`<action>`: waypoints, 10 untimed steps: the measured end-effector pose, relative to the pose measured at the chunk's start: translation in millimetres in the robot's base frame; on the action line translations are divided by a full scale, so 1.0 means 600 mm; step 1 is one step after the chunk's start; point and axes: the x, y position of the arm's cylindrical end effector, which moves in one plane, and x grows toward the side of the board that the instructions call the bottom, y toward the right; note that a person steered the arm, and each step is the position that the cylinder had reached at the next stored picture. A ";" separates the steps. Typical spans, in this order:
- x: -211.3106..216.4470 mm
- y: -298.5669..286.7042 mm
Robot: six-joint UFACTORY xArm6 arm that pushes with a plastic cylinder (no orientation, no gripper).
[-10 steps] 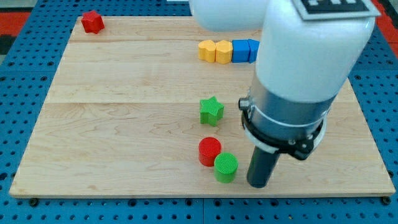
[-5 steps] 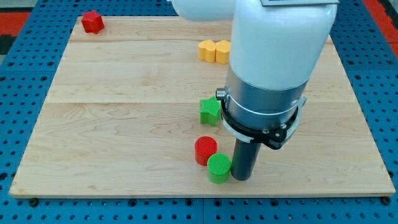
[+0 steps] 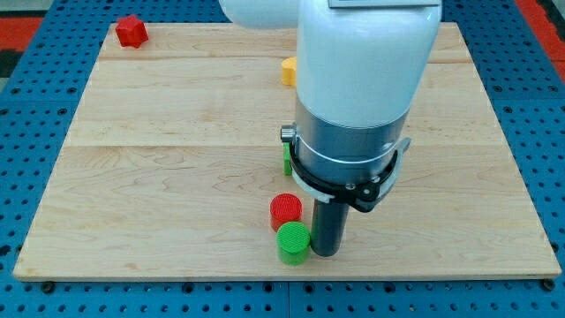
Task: Slightly push the green circle and red circle into the green star
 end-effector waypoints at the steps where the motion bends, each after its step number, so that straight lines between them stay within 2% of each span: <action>1: 0.014 -0.002; 2: 0.046 -0.002; 10: 0.048 -0.077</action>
